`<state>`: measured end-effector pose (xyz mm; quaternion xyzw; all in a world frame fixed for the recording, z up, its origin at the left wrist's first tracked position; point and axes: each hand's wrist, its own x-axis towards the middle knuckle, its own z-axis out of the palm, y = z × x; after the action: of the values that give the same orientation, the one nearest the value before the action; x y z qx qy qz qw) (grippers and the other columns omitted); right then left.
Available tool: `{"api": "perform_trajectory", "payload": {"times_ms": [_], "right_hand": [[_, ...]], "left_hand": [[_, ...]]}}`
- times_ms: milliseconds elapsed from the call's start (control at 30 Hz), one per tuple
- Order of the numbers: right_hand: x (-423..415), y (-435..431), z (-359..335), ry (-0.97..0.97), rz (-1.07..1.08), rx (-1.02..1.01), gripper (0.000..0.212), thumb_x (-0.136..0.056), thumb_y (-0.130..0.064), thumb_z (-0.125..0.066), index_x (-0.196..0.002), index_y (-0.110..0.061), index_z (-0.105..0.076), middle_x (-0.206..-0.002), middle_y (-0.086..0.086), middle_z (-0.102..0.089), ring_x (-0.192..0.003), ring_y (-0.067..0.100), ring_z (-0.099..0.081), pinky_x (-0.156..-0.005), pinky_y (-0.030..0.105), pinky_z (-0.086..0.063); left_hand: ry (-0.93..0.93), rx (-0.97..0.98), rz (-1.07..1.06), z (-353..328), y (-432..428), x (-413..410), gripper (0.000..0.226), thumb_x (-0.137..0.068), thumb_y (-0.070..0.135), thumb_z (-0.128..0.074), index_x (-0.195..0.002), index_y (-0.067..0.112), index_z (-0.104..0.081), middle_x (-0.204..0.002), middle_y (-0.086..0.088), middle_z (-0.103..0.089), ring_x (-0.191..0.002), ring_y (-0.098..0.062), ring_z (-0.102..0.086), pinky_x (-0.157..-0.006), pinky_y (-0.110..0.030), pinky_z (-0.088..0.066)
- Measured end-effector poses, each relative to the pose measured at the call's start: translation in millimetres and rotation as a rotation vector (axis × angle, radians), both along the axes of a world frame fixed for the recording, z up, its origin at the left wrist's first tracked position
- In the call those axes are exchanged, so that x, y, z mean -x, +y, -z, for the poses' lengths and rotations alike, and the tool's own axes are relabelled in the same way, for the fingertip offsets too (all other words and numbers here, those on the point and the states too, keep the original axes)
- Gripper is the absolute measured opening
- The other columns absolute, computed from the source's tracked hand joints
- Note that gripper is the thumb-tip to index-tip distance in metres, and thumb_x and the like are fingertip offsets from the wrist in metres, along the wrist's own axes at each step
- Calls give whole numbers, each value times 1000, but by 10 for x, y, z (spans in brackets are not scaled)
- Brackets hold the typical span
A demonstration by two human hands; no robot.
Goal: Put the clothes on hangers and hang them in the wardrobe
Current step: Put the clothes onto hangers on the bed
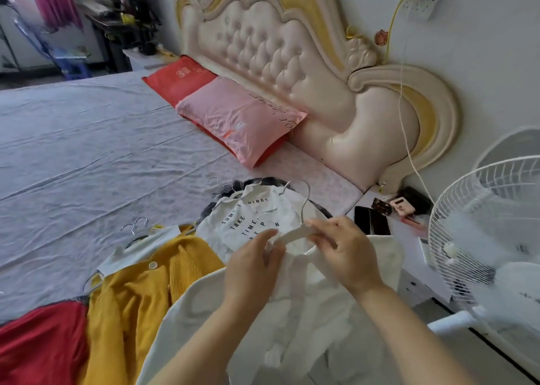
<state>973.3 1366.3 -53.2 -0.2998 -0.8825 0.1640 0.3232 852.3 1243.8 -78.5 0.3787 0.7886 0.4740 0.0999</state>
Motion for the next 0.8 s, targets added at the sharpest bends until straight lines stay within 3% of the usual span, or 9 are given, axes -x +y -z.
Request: {"api": "perform_trajectory", "payload": {"times_ms": [200, 333, 500, 800], "right_hand": [[471, 824, 144, -30, -44, -94, 32, -64, -11, -83, -94, -17, -75, -72, 1, -60, -64, 18, -59, -60, 23, -47], [874, 1289, 187, -65, -107, -99, 30, -65, -10, -83, -93, -16, -75, -71, 1, -59, -62, 20, -59, -57, 31, -52], [1360, 1802, 207, -91, -144, -98, 28, -68, -9, -80, -95, -15, -75, -72, 5, -60, -64, 26, -60, -58, 40, -54], [2301, 2437, 520, -242, -278, 73, 26, -74, -13, -76, -98, -22, -74, -78, 3, -60, -74, 24, -58, -71, 44, -49]], "left_hand": [[-14, 18, 31, 225, 686, 386, 38, -88, 24, -59, -125, 24, -53, -95, 15, -57, -94, -13, -55, -68, -13, -26], [-30, 48, 37, 348, 1114, 746, 40, -90, 25, -56, -129, 24, -48, -107, 3, -62, -100, -15, -52, -71, -13, -27], [-24, 90, 53, 389, 1550, 1165, 43, -91, 24, -53, -133, 25, -44, -125, 4, -55, -113, -15, -48, -86, -18, -31], [-69, 192, -46, 698, 2033, 1819, 51, -89, 34, -55, -136, 23, -39, -124, -1, -54, -113, -20, -48, -84, -24, -33]]}}
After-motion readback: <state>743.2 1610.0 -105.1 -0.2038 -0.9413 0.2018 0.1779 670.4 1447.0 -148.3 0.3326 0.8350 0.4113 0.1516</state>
